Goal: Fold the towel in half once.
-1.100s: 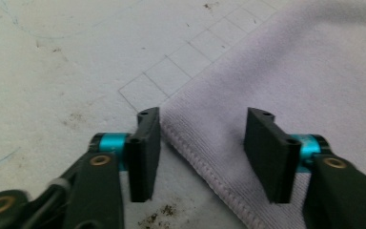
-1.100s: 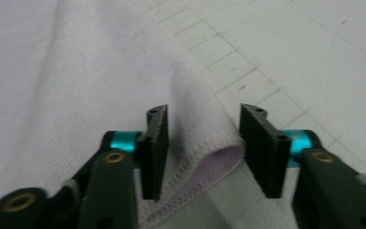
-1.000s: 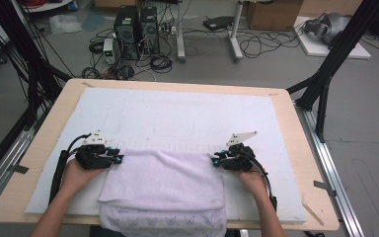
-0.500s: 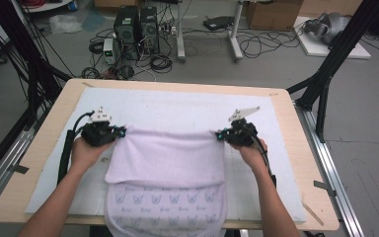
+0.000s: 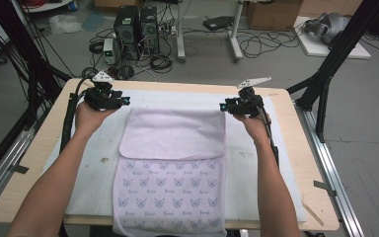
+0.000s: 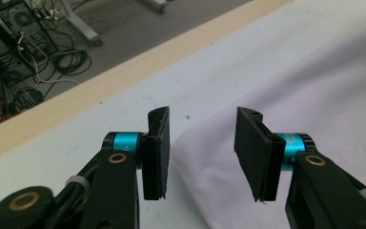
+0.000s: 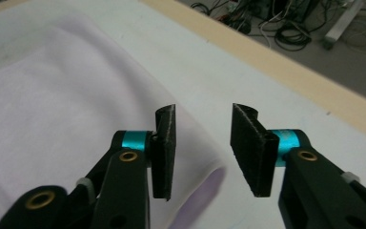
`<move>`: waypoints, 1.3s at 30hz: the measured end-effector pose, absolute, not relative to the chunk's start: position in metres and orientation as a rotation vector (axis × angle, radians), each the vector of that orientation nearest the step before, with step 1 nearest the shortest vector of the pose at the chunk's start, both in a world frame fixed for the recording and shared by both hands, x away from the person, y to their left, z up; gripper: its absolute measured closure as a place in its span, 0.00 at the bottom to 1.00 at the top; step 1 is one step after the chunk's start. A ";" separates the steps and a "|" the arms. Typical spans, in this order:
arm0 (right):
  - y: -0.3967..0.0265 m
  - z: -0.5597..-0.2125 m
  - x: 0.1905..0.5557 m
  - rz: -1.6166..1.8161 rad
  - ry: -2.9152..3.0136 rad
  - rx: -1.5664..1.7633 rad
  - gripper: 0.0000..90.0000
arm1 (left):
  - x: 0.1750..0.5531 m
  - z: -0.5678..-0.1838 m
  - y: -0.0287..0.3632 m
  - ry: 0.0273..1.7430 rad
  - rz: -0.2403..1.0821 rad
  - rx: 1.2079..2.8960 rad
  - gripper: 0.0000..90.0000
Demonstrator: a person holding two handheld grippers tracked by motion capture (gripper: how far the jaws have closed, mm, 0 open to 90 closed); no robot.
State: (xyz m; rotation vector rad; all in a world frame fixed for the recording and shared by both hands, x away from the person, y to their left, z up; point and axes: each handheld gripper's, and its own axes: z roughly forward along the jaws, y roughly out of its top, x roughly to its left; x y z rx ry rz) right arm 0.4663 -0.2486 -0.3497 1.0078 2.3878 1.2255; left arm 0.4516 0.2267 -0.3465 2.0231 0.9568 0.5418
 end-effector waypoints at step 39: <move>-0.216 -0.420 0.371 1.195 2.639 0.830 0.59 | 0.341 -0.436 0.222 0.719 0.288 2.128 0.55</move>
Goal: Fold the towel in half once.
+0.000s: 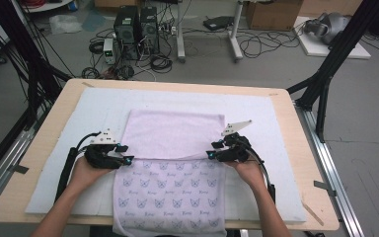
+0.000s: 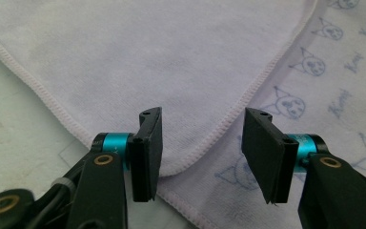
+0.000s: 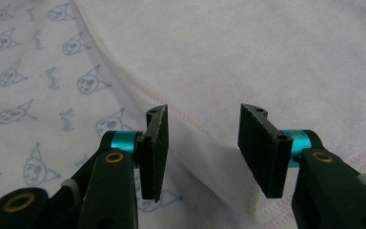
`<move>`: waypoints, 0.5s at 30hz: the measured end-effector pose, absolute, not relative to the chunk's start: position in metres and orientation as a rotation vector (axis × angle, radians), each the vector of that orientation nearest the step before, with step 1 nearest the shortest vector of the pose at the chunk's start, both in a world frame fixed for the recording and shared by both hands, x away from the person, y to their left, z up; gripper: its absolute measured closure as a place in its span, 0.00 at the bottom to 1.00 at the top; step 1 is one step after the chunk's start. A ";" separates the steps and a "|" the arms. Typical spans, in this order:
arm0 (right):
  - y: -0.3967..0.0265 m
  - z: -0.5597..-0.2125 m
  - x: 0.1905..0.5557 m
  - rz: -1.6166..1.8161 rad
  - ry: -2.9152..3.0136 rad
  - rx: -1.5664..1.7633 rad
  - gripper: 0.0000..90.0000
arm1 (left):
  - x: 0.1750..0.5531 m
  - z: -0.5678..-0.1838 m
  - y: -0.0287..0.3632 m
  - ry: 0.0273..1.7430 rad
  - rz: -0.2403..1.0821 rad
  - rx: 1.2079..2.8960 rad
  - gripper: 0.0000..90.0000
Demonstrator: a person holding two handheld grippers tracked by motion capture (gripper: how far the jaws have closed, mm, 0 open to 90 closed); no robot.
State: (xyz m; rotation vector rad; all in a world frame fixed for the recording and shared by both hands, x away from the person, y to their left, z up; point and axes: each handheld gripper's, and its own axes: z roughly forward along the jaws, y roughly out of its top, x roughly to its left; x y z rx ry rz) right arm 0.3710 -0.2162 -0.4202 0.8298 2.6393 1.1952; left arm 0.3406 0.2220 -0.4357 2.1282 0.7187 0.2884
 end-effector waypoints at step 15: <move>-0.221 -0.438 0.354 1.189 2.565 0.851 0.57 | 0.335 -0.443 0.227 0.762 0.315 2.105 0.59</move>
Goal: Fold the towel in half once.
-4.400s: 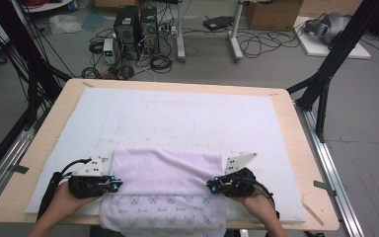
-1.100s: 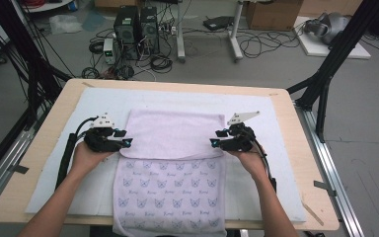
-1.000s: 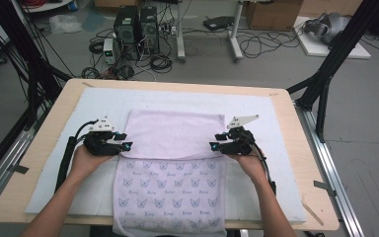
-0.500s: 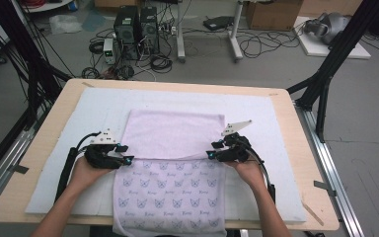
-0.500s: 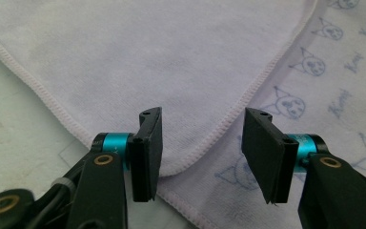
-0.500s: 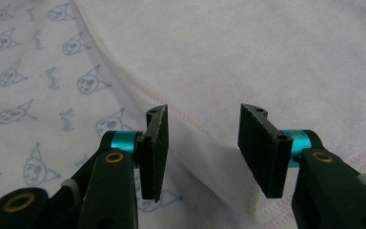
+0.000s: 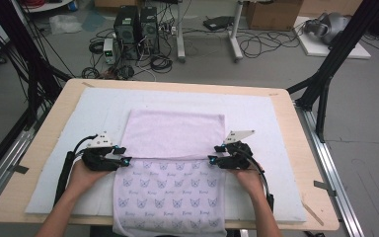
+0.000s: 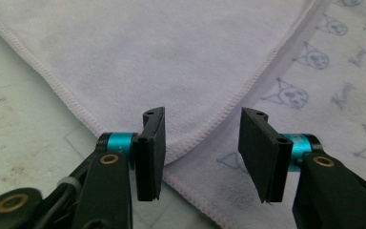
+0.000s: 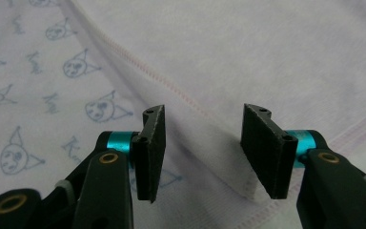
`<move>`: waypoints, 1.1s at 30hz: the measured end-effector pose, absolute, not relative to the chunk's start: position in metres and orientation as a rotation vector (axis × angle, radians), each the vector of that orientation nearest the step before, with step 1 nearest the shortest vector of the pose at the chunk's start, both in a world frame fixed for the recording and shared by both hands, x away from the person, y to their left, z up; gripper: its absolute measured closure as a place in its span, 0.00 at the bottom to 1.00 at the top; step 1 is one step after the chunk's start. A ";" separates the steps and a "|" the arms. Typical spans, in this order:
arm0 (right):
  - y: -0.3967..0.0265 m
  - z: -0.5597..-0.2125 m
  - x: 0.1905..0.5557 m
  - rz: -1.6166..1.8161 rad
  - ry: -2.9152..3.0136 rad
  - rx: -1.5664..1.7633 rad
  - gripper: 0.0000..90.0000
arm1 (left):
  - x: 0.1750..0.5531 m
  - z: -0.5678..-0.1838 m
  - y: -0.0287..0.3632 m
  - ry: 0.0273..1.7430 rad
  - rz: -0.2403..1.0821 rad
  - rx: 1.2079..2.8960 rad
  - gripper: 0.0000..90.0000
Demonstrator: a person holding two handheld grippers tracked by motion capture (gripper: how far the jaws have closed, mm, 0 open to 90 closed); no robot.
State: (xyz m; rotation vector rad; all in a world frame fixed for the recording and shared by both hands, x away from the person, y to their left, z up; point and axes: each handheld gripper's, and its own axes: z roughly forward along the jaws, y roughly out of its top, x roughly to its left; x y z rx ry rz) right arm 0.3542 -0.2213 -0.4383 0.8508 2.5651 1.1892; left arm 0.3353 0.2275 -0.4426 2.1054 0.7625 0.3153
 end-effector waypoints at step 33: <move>-0.248 -0.414 0.305 1.297 2.506 0.716 0.81 | 0.299 -0.416 0.231 0.712 0.432 2.099 0.87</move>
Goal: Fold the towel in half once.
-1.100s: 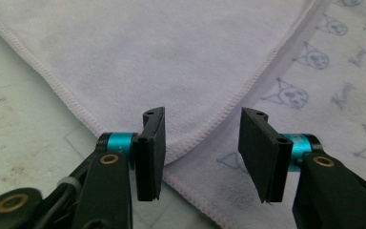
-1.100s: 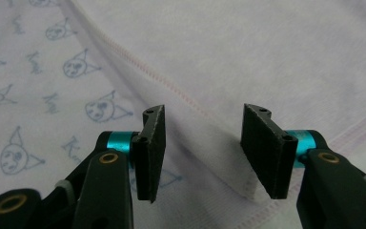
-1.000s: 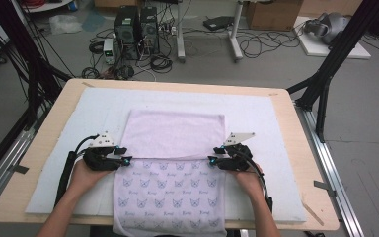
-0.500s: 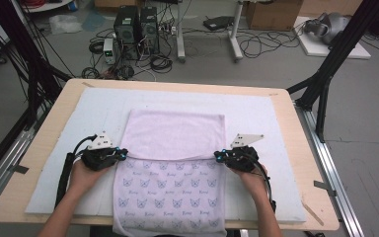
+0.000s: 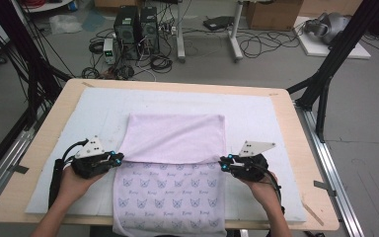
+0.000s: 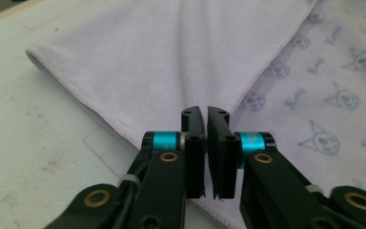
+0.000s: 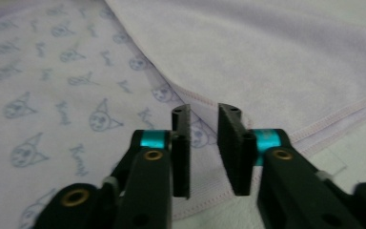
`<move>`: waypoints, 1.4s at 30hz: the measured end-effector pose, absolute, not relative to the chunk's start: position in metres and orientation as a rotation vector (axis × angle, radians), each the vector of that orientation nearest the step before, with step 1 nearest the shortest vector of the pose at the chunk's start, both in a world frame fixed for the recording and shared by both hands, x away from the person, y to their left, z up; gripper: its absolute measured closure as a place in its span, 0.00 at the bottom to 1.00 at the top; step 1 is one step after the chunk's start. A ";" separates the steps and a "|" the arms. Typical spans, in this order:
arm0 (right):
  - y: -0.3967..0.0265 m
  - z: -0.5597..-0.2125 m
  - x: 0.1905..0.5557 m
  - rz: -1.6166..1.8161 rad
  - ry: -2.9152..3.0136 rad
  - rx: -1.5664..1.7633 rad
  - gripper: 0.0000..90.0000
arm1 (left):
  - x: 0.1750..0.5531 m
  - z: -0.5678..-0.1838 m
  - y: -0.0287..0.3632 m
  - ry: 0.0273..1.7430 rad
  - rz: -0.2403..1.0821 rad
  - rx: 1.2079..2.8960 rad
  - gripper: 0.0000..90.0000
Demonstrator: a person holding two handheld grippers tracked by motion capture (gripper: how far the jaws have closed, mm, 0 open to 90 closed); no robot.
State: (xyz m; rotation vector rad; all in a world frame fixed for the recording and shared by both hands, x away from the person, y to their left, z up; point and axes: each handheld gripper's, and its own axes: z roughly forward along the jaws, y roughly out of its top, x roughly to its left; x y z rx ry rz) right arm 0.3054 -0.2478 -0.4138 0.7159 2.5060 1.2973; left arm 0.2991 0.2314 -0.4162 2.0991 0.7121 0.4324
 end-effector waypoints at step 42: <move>-0.256 -0.395 0.283 1.463 2.591 0.708 0.66 | 0.266 -0.400 0.233 0.610 0.372 2.108 0.62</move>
